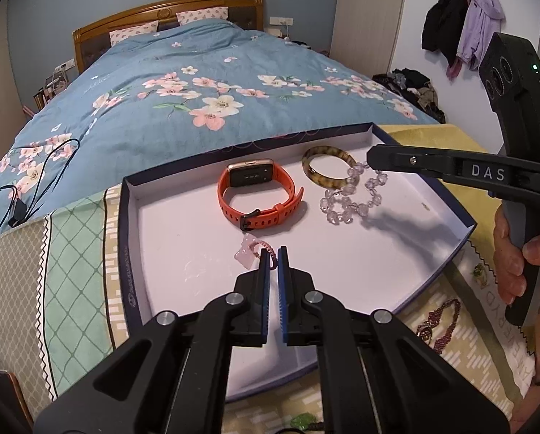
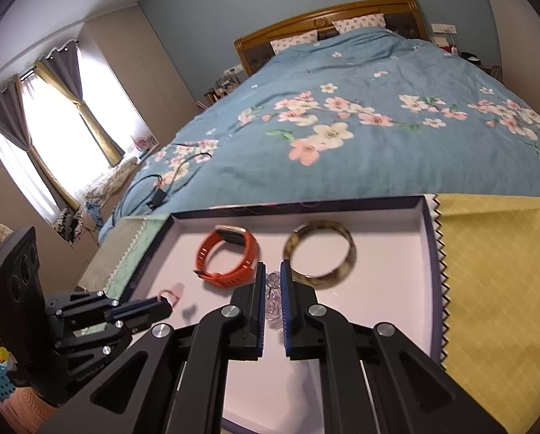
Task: Organize jewelry
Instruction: 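Lower the pink ring and crystal bracelet into the box and open both tools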
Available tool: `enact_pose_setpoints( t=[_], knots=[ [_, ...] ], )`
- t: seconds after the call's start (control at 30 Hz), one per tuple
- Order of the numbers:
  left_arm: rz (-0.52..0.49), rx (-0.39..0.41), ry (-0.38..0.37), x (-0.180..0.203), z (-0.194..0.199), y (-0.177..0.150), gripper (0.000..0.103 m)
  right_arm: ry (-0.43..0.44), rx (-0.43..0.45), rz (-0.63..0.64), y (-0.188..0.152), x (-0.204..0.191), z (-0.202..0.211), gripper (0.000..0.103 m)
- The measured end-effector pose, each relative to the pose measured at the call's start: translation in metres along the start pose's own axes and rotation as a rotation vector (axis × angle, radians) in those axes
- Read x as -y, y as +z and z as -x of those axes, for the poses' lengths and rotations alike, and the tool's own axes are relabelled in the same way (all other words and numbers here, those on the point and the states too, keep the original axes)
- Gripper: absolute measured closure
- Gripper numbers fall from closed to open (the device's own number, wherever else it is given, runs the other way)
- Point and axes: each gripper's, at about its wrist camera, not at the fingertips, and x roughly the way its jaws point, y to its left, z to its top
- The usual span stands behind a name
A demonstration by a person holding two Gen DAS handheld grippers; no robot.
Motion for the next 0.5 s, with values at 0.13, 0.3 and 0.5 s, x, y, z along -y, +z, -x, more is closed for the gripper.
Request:
enact_pose_setpoints(
  t=[0.13, 0.3, 0.5],
  knots=[
    [-0.025, -0.028, 0.007, 0.004, -0.012, 0.005, 0.098, -0.033, -0.017, 0.005, -0.001, 0.005, -0.003, 0.097],
    [-0.044, -0.063, 0.017, 0.010, -0.024, 0.008, 0.098, -0.059, -0.030, 0.003, -0.001, 0.008, -0.006, 0.097],
    [-0.045, -0.053, -0.002, 0.012, -0.026, 0.012, 0.094, -0.075, -0.039, -0.014, -0.001, 0.014, -0.006, 0.094]
  ],
)
